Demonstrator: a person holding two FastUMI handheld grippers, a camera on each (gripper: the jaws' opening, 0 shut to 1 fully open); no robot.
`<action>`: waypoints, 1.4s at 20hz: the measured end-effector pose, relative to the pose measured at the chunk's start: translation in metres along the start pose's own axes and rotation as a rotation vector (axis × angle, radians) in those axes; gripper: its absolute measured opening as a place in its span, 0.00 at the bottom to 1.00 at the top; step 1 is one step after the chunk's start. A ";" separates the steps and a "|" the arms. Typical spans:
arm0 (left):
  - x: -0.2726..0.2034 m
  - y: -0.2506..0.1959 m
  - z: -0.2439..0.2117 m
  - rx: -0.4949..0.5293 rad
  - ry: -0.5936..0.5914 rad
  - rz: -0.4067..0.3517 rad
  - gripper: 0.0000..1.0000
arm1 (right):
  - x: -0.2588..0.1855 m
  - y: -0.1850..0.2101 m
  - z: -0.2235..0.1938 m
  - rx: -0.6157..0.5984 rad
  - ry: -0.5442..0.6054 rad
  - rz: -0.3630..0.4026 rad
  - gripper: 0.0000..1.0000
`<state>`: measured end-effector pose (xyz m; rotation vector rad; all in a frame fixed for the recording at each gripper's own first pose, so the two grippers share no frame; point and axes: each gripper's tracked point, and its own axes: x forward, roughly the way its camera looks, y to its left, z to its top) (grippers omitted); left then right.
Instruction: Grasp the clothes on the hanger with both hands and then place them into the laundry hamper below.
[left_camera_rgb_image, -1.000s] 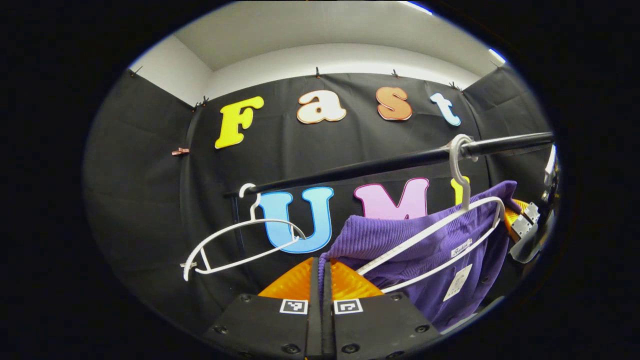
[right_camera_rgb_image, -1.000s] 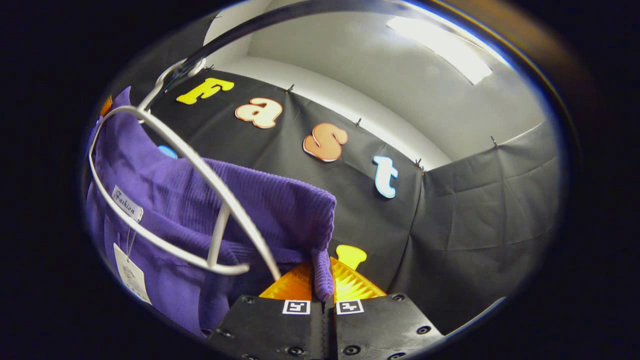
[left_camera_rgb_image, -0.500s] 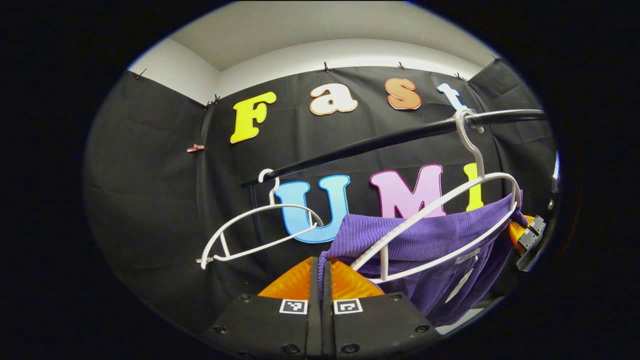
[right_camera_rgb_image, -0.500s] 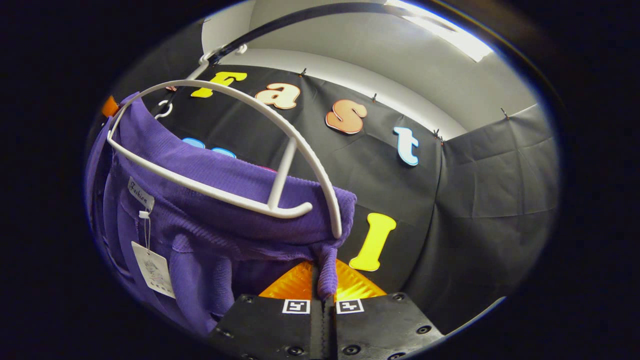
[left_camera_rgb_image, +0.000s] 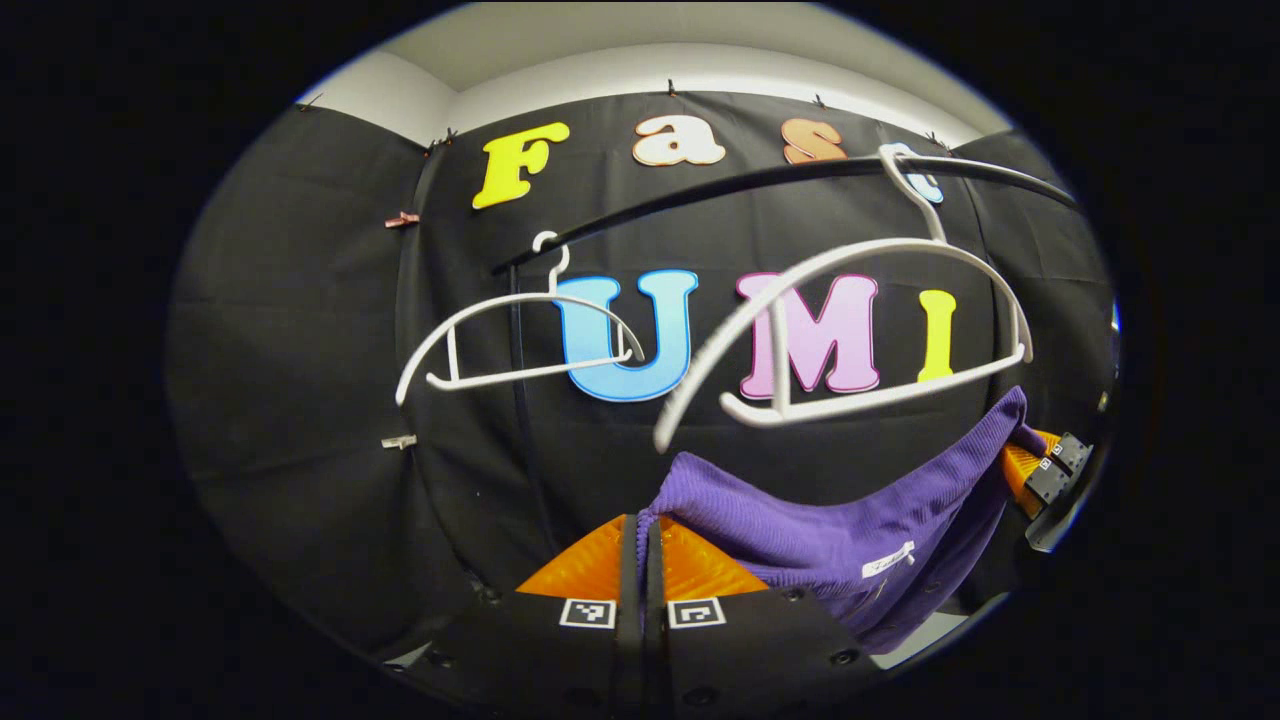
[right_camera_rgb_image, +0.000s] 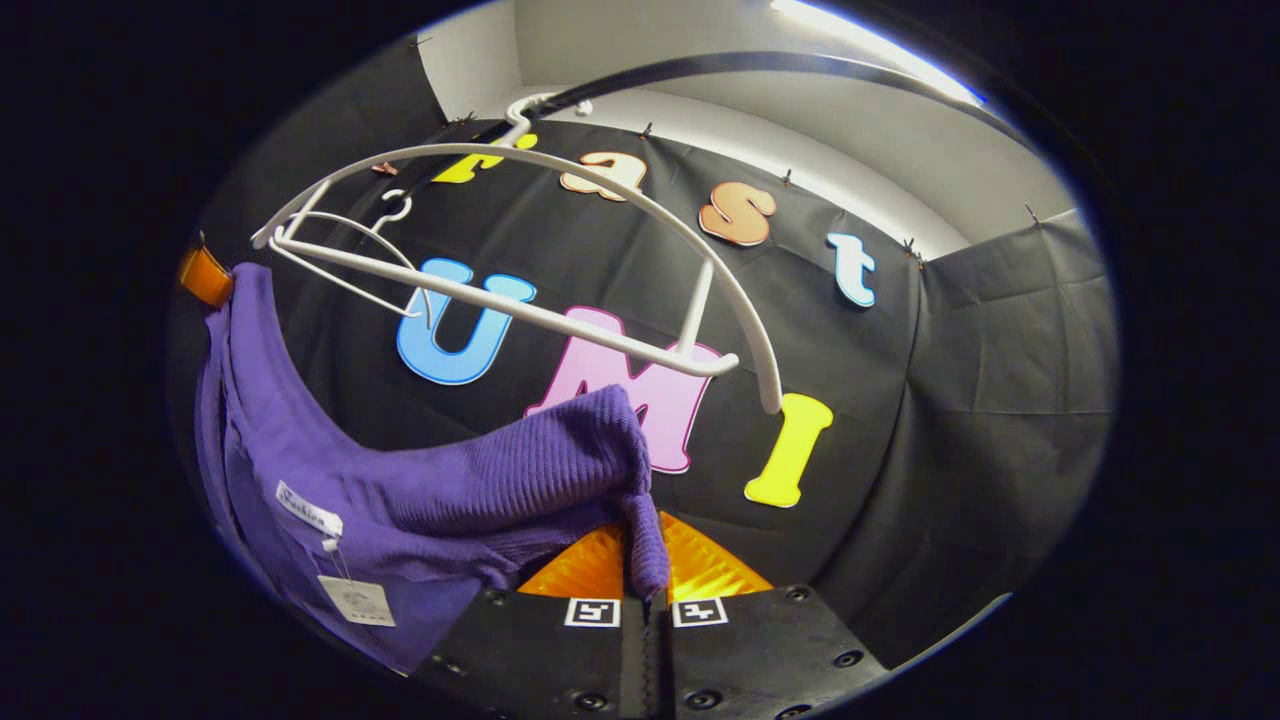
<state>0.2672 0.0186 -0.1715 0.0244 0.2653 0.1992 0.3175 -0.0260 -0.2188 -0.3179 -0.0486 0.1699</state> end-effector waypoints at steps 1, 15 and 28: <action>-0.007 -0.008 -0.006 0.009 0.008 -0.017 0.05 | -0.010 0.007 0.004 0.013 0.007 0.020 0.04; -0.059 -0.089 -0.001 -0.137 0.082 -0.246 0.05 | -0.077 0.074 0.065 0.449 0.243 0.276 0.04; -0.030 -0.132 -0.172 -0.225 0.426 -0.381 0.05 | -0.139 0.137 -0.130 0.383 0.708 0.347 0.05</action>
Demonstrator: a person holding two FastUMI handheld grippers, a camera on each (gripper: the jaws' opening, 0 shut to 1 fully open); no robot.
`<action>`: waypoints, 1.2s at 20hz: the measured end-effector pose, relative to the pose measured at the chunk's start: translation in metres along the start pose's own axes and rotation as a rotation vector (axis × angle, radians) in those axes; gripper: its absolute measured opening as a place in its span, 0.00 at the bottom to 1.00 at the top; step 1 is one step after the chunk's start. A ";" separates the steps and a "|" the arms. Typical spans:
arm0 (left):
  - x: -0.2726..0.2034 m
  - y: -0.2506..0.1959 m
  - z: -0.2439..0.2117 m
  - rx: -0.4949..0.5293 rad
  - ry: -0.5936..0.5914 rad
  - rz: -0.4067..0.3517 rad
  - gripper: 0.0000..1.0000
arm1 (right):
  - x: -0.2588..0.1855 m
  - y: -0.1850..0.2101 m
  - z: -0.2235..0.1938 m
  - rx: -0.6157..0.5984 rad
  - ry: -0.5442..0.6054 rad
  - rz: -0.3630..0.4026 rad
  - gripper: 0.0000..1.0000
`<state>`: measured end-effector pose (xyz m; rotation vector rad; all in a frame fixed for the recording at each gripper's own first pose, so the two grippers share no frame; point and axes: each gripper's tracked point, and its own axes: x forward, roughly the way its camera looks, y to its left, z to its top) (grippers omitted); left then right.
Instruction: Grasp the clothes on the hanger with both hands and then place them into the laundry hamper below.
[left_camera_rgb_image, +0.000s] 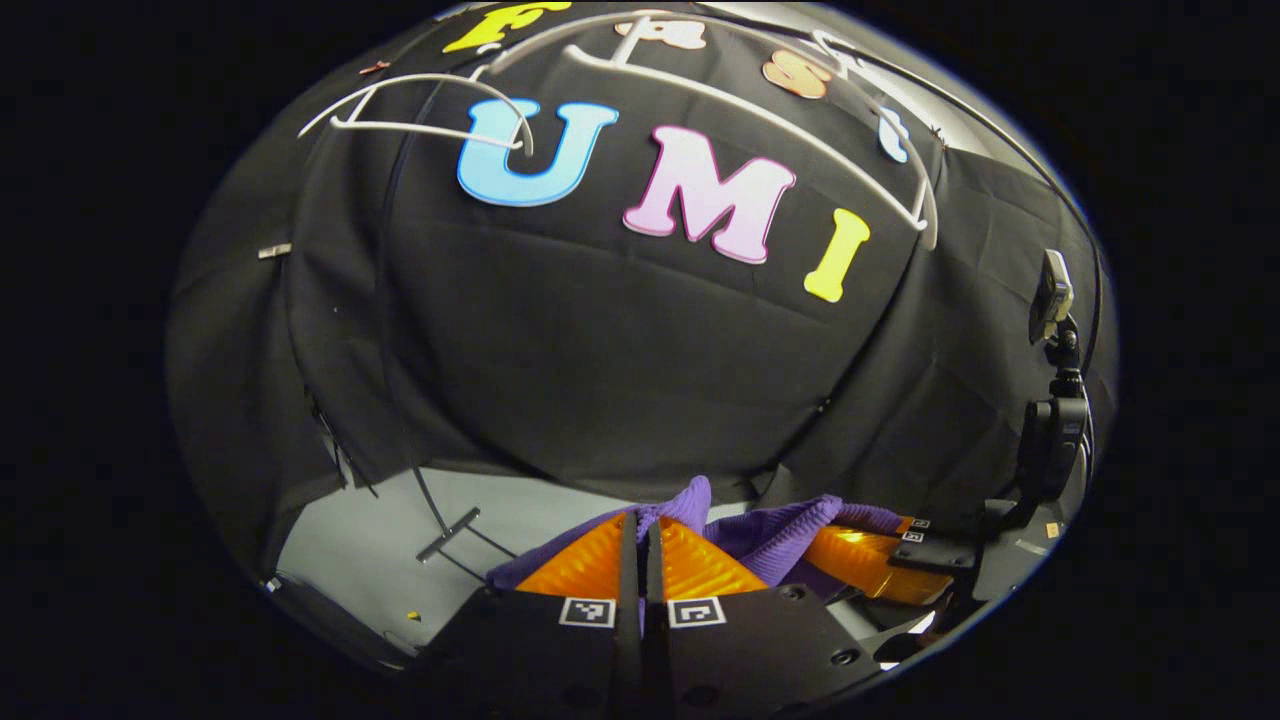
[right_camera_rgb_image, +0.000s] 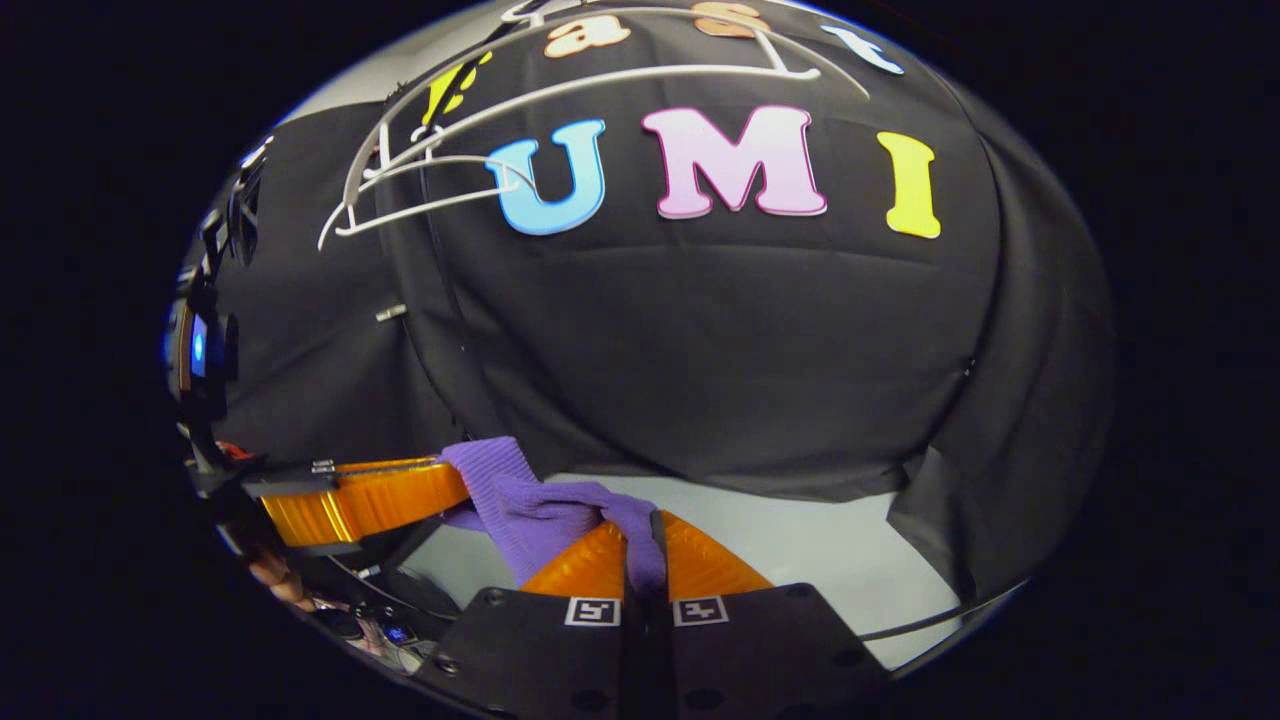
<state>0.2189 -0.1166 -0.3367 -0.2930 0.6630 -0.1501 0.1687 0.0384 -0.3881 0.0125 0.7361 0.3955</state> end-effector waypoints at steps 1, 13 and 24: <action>0.007 0.001 -0.009 0.010 0.024 -0.009 0.05 | 0.003 -0.003 -0.010 0.004 0.024 -0.019 0.05; 0.021 0.035 -0.112 -0.049 0.267 0.063 0.05 | 0.016 -0.023 -0.106 0.060 0.226 -0.099 0.04; 0.035 0.053 -0.178 -0.074 0.459 0.145 0.05 | 0.029 -0.033 -0.167 0.048 0.424 -0.127 0.05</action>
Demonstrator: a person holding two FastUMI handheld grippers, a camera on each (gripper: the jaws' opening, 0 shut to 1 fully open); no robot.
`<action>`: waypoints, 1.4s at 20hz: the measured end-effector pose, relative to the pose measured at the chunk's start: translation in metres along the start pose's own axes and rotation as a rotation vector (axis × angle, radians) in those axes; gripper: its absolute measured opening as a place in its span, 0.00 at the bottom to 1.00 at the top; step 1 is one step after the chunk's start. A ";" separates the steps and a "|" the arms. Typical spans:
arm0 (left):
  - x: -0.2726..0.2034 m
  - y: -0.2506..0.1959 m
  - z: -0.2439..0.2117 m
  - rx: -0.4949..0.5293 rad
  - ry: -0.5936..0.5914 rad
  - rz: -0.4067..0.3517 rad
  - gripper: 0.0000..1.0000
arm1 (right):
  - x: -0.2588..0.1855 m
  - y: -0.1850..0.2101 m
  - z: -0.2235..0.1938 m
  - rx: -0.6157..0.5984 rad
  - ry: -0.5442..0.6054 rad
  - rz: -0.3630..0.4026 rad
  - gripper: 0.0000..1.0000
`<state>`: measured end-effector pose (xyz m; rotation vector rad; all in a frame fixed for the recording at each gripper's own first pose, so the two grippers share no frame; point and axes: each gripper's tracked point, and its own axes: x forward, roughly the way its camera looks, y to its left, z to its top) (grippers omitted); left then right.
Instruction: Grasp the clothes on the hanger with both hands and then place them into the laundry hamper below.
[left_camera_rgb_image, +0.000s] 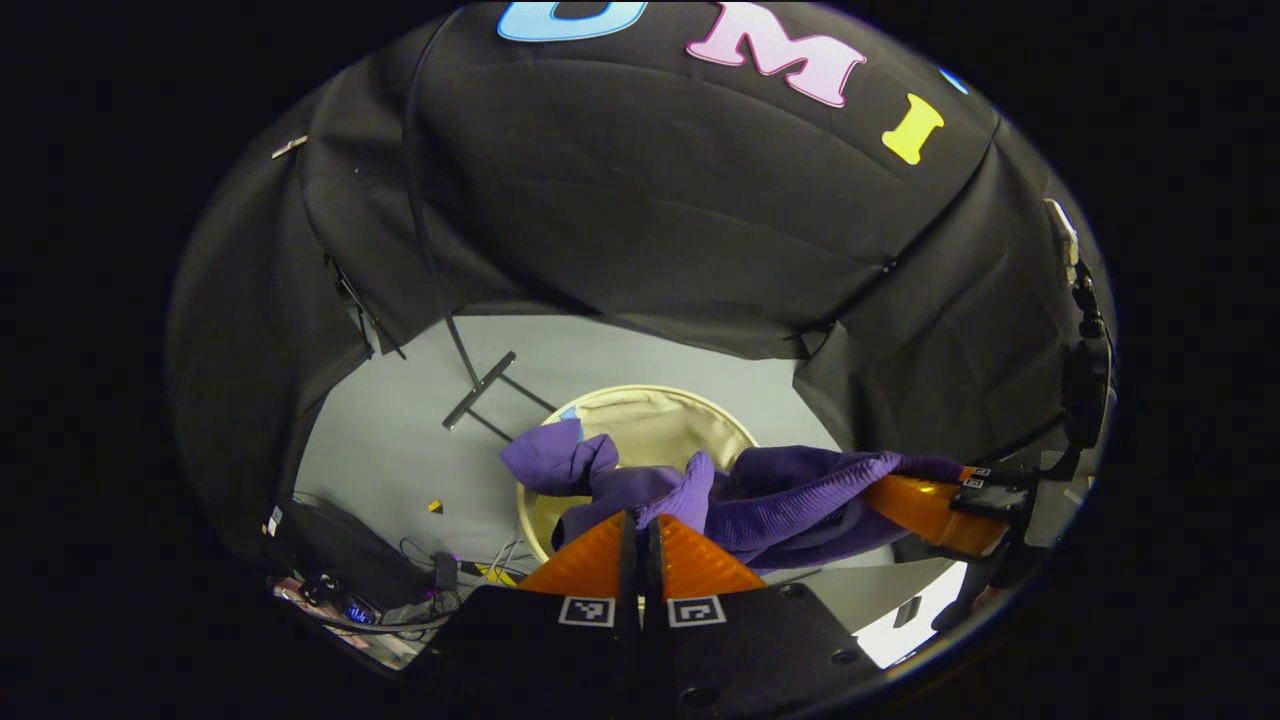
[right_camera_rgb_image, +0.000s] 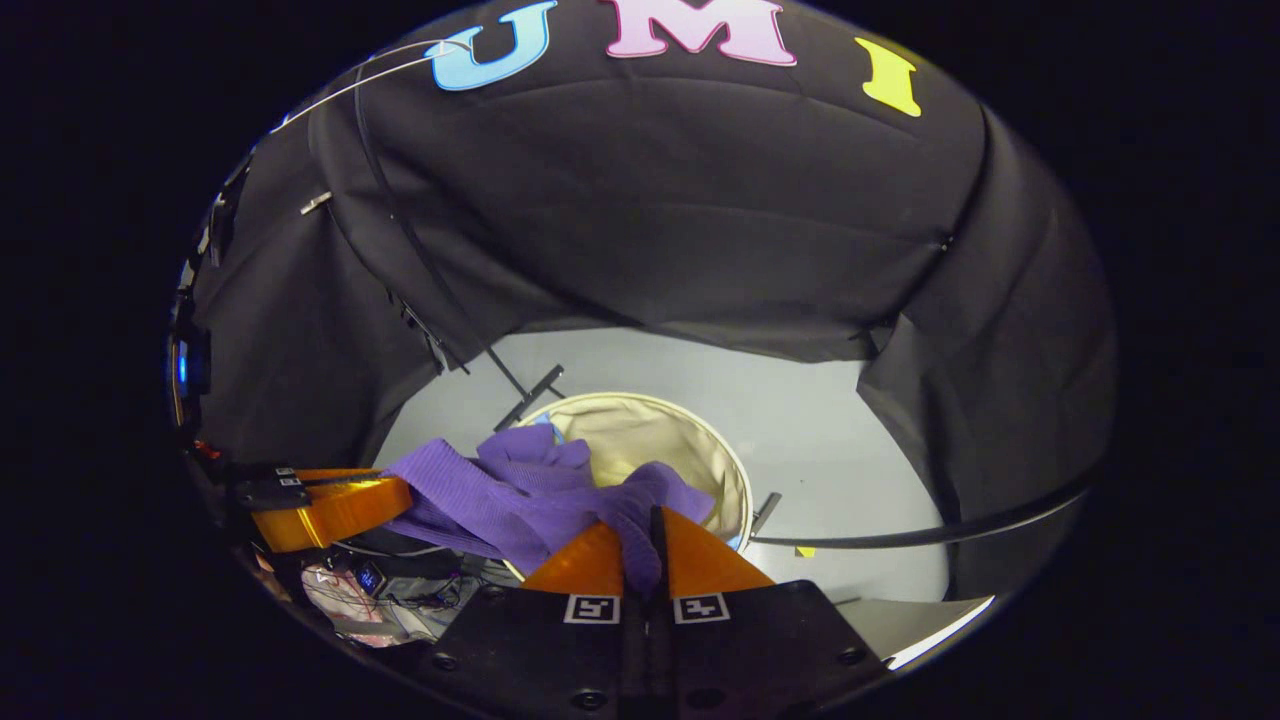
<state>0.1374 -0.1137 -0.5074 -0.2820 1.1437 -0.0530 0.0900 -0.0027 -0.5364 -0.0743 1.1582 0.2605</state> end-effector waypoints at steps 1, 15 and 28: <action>0.002 0.002 -0.001 -0.003 0.012 0.011 0.05 | 0.004 -0.001 -0.002 0.011 0.007 -0.003 0.06; 0.007 0.005 -0.018 0.038 0.064 0.052 0.96 | 0.006 -0.015 -0.003 0.020 0.027 -0.007 0.97; -0.103 -0.017 0.048 0.097 -0.259 0.035 0.96 | -0.112 -0.015 0.087 -0.003 -0.331 -0.063 0.98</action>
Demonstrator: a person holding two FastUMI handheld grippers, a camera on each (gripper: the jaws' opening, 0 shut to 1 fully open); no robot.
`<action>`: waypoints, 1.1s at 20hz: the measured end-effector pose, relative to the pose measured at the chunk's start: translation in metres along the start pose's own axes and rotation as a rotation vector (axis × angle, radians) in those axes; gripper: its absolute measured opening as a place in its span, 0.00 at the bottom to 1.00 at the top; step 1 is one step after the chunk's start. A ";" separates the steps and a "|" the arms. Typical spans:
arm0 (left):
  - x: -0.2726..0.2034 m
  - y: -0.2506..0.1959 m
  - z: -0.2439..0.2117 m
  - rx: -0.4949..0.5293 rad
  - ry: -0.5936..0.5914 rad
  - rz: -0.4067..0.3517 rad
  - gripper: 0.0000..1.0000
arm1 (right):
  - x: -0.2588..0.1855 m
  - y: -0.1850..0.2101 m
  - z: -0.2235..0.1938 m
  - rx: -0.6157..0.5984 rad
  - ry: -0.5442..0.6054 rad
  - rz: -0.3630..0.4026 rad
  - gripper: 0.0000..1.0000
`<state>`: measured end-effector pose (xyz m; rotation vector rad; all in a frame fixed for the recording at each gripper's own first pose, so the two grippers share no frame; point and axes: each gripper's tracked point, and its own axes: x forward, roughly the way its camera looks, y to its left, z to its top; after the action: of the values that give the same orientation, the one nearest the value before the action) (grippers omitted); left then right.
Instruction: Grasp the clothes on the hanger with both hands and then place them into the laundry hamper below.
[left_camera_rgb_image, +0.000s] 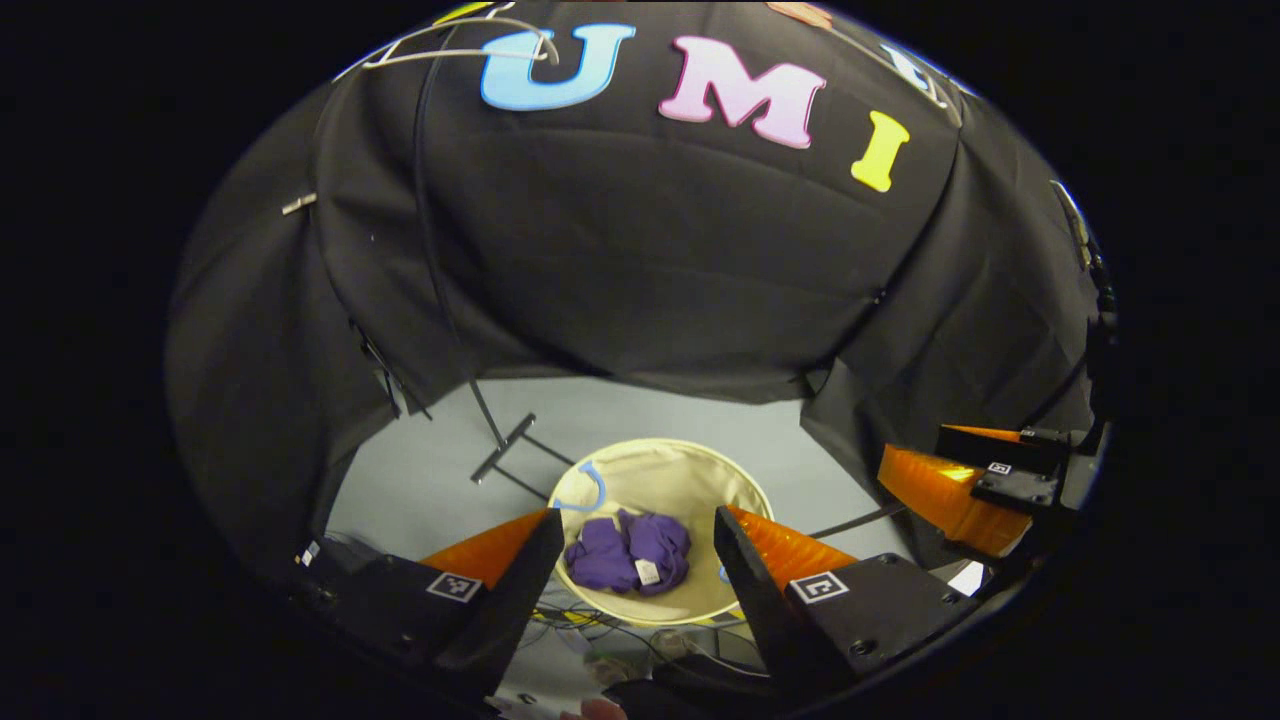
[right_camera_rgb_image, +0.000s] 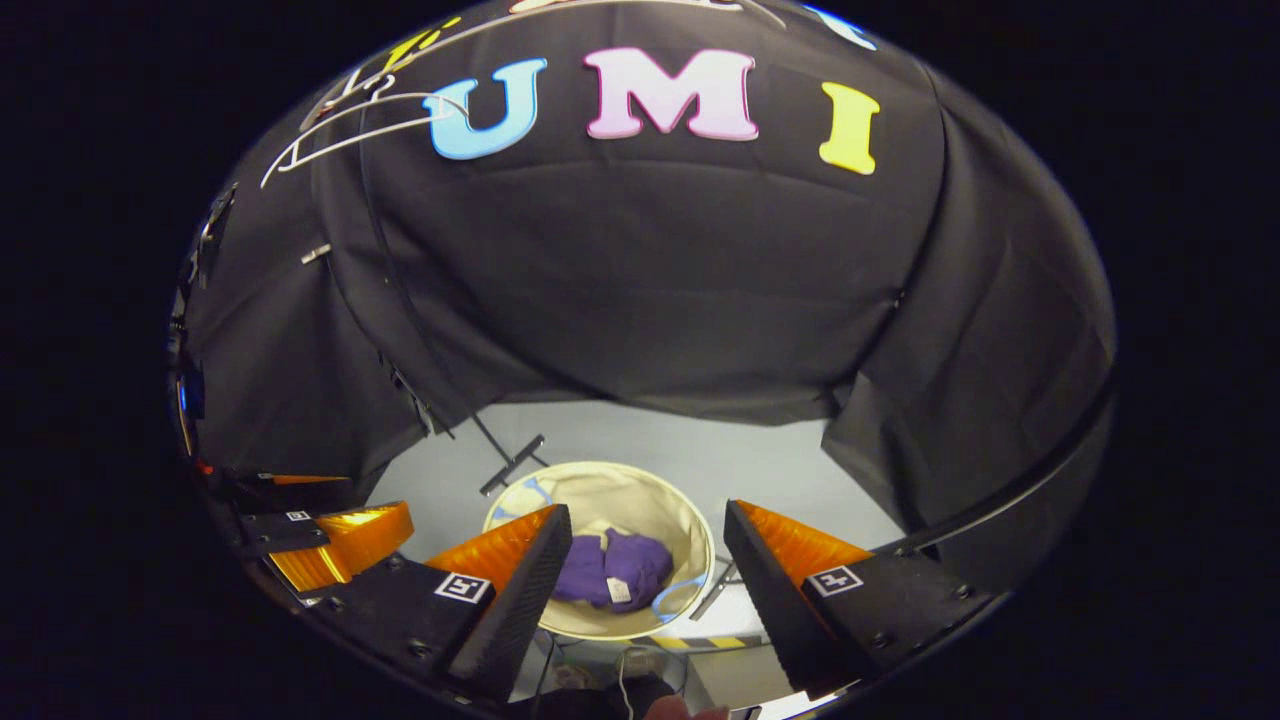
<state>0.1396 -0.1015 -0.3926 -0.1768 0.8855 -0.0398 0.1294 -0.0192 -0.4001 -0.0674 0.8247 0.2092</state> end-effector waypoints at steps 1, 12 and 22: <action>-0.014 -0.002 0.014 0.010 -0.043 -0.005 0.96 | -0.010 0.002 0.013 -0.007 -0.037 -0.002 0.98; -0.170 -0.015 0.138 0.098 -0.451 -0.057 0.95 | -0.161 0.028 0.175 -0.008 -0.509 -0.044 0.98; -0.308 -0.001 0.184 0.119 -0.711 -0.031 0.92 | -0.283 0.064 0.231 -0.009 -0.773 -0.084 0.94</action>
<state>0.0868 -0.0436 -0.0424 -0.0818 0.1705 -0.0535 0.0961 0.0308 -0.0340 -0.0250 0.0509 0.1419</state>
